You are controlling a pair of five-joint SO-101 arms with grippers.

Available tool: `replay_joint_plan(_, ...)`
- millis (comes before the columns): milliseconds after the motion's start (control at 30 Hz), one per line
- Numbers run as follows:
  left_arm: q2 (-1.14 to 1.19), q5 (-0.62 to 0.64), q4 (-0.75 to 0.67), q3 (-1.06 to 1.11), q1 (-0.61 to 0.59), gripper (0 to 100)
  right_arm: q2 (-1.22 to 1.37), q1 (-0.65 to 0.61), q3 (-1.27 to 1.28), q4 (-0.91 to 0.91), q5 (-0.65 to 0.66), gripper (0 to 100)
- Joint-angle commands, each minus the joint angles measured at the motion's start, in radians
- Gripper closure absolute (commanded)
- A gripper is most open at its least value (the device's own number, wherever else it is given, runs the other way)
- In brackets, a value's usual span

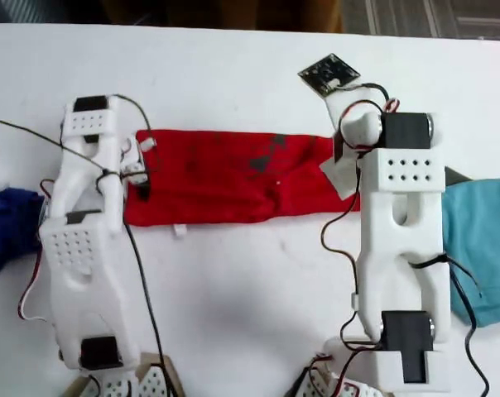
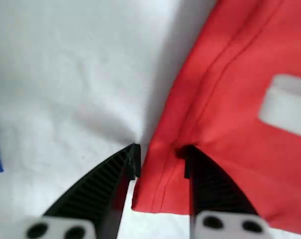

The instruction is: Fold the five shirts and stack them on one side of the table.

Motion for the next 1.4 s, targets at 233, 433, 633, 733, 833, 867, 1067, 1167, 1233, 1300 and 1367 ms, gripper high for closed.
replay_joint_plan(233, 0.095, 0.126, 0.041, -0.068, 0.035, 94, -0.047, 0.005, -0.009, -0.013, 0.02, 98.0)
replay_joint_plan(433, 0.169, 0.12, 0.11, -0.183, 0.028, 97, -0.048, 0.005, -0.009, -0.013, 0.018, 98.0)
replay_joint_plan(633, 0.193, 0.152, 0.153, -0.341, -0.048, 97, -0.054, 0.007, -0.009, -0.007, 0.02, 98.0)
replay_joint_plan(733, 0.186, 0.15, 0.153, -0.354, -0.054, 97, -0.088, 0.008, -0.009, -0.013, 0.02, 98.0)
replay_joint_plan(833, 0.183, 0.15, 0.153, -0.367, -0.051, 97, -0.124, 0.008, -0.005, -0.03, 0.021, 98.0)
replay_joint_plan(867, 0.183, 0.15, 0.155, -0.383, -0.049, 97, -0.131, 0.018, -0.005, -0.031, 0.021, 98.0)
replay_joint_plan(1067, 0.183, 0.15, 0.157, -0.536, -0.071, 97, -0.145, 0.136, -0.003, -0.033, 0.021, 98.0)
replay_joint_plan(1167, 0.183, 0.12, 0.157, -0.595, -0.078, 97, -0.145, 0.2, -0.005, -0.033, 0.021, 98.0)
replay_joint_plan(1233, 0.183, 0.097, 0.157, -0.621, -0.081, 97, -0.145, 0.231, -0.005, -0.033, 0.021, 98.0)
replay_joint_plan(1300, 0.183, 0.094, 0.157, -0.634, -0.081, 97, -0.145, 0.252, -0.005, -0.033, 0.021, 98.0)
replay_joint_plan(1367, 0.184, 0.094, 0.158, -0.63, -0.078, 97, -0.145, 0.265, -0.006, -0.033, 0.021, 98.0)
